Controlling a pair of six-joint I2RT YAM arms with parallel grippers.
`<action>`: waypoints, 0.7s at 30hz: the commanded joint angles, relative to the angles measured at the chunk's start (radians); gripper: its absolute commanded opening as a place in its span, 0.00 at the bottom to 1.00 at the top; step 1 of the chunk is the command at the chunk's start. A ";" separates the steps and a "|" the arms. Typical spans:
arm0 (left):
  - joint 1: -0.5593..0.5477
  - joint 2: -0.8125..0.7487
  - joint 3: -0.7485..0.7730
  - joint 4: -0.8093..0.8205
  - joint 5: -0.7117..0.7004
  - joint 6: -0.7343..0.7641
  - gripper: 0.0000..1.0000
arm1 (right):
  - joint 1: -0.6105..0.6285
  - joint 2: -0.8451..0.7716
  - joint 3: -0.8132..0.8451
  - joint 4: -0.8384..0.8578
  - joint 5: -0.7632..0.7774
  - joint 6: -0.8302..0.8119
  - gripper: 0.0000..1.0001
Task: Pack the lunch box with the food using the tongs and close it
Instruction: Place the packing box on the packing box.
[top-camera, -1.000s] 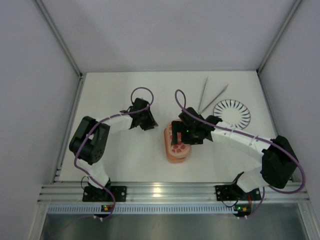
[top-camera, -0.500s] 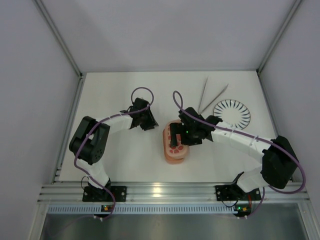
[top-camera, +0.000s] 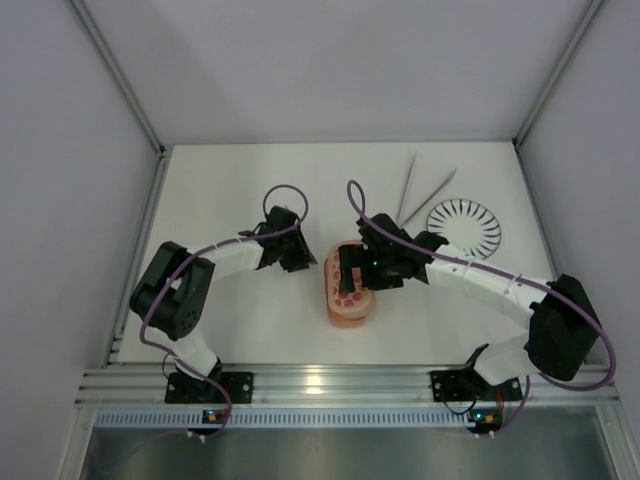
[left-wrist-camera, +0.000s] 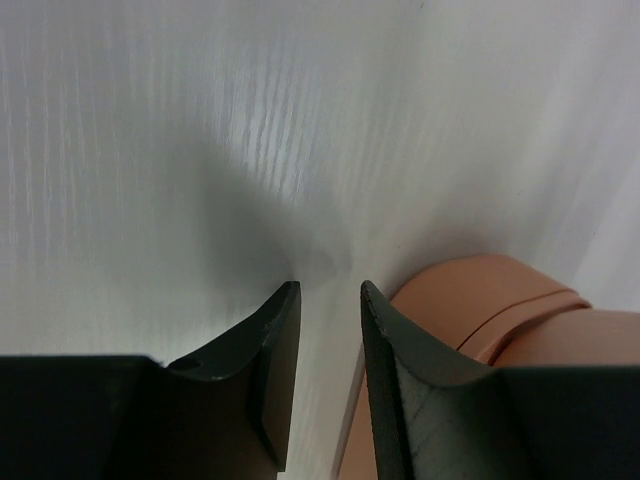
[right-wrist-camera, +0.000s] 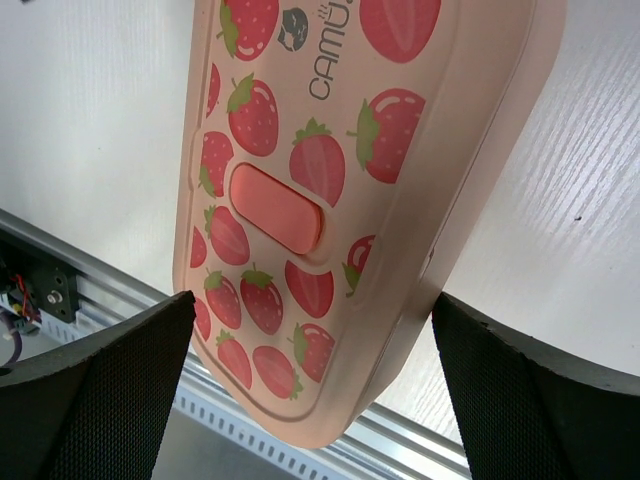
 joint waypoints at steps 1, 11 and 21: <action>-0.017 -0.088 -0.066 0.013 -0.019 -0.021 0.35 | 0.014 0.002 0.031 0.063 0.014 -0.017 0.99; -0.127 -0.233 -0.194 0.037 -0.070 -0.072 0.26 | 0.006 0.060 0.043 0.086 0.019 -0.054 0.99; -0.185 -0.223 -0.172 0.049 -0.139 -0.114 0.24 | 0.006 0.132 0.143 0.051 0.035 -0.113 0.99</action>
